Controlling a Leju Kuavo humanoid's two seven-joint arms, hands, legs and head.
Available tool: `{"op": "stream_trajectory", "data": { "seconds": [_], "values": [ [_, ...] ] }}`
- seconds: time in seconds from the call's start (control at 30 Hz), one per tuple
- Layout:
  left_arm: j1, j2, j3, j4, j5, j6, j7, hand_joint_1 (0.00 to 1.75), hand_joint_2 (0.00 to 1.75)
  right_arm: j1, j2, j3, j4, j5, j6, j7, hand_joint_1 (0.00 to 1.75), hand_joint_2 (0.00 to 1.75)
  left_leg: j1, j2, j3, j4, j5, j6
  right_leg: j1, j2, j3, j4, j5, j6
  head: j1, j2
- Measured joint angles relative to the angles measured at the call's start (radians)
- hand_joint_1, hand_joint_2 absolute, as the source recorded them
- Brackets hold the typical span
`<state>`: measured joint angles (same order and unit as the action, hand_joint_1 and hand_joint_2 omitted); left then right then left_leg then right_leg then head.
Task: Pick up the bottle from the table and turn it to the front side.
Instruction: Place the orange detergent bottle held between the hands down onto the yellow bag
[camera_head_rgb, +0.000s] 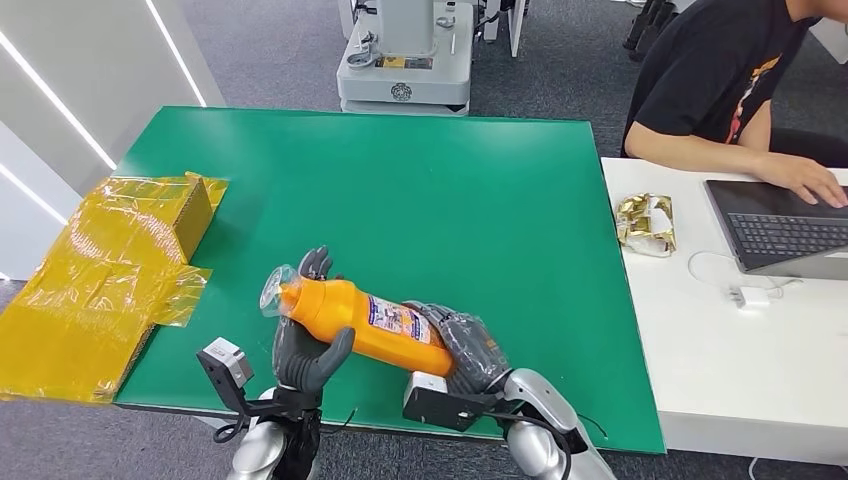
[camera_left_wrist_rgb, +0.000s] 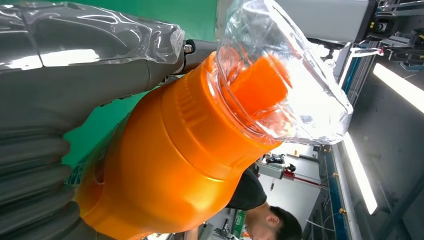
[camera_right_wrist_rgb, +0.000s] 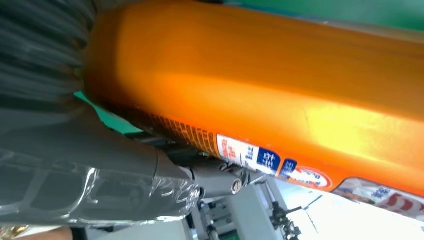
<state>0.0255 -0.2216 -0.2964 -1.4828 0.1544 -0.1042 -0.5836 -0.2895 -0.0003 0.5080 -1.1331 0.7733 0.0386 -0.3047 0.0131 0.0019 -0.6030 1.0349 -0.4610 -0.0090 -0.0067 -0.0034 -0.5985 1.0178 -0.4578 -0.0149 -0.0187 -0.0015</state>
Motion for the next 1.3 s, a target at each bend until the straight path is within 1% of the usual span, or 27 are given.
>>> {"op": "stream_trajectory", "data": {
  "seconds": [0.17, 0.33, 0.7, 0.73, 0.83, 0.87, 1.3],
  "values": [
    [-0.001, 0.0, 0.0, 0.0, -0.005, 0.002, 0.006, 0.0, 1.75, 0.0, 0.0, 0.001, 0.0, -0.004, 0.01, -0.012, 1.75, 1.75, 0.0, 0.0, 0.0, 0.0, 0.0, 0.0, 0.0, 0.0, 0.0, 0.0, 0.0, 0.0, 0.0, 0.0],
    [-0.004, 0.0, 0.002, 0.0, -0.011, 0.008, 0.009, 0.0, 1.75, 0.0, 0.0, 0.006, 0.0, -0.014, 0.043, -0.031, 1.75, 1.75, 0.0, 0.0, 0.0, 0.0, 0.0, 0.0, 0.0, 0.0, 0.0, 0.0, 0.0, 0.0, 0.0, 0.0],
    [-0.008, 0.0, 0.008, 0.0, -0.017, 0.013, 0.019, 0.0, 1.75, -0.005, -0.006, 0.01, 0.006, -0.007, 0.1, -0.018, 1.75, 1.75, 0.0, 0.0, 0.0, 0.0, 0.0, 0.0, 0.0, 0.0, 0.0, 0.0, 0.0, 0.0, 0.0, 0.0],
    [-0.008, 0.0, 0.008, 0.0, -0.017, 0.013, 0.019, 0.03, 1.75, -0.005, -0.007, 0.011, 0.006, -0.006, 0.103, -0.017, 1.75, 1.75, 0.0, 0.0, 0.0, 0.0, 0.0, 0.0, 0.0, 0.0, 0.0, 0.0, 0.0, 0.0, 0.0, 0.0],
    [-0.008, 0.0, 0.008, 0.0, -0.017, 0.015, 0.019, 1.34, 1.75, -0.005, -0.012, 0.012, 0.007, -0.002, 0.107, -0.012, 1.75, 1.75, 0.0, 0.0, 0.0, 0.0, 0.0, 0.0, 0.0, 0.0, 0.0, 0.0, 0.0, 0.0, 0.0, 0.0],
    [-0.008, 0.0, 0.008, 0.0, -0.018, 0.015, 0.019, 1.75, 1.75, -0.005, -0.014, 0.012, 0.007, -0.002, 0.109, -0.011, 1.75, 1.75, 0.0, 0.0, 0.0, 0.0, 0.0, 0.0, 0.0, 0.0, 0.0, 0.0, 0.0, 0.0, 0.0, 0.0],
    [-0.009, -0.007, 0.008, 0.0, -0.023, 0.017, 0.019, 1.75, 1.75, -0.005, -0.034, 0.017, 0.007, 0.005, 0.11, 0.001, 1.75, 1.75, 0.0, 0.0, 0.0, 0.0, 0.0, 0.0, 0.0, 0.0, 0.0, 0.0, 0.0, 0.0, 0.0, 0.0]
  ]
}}
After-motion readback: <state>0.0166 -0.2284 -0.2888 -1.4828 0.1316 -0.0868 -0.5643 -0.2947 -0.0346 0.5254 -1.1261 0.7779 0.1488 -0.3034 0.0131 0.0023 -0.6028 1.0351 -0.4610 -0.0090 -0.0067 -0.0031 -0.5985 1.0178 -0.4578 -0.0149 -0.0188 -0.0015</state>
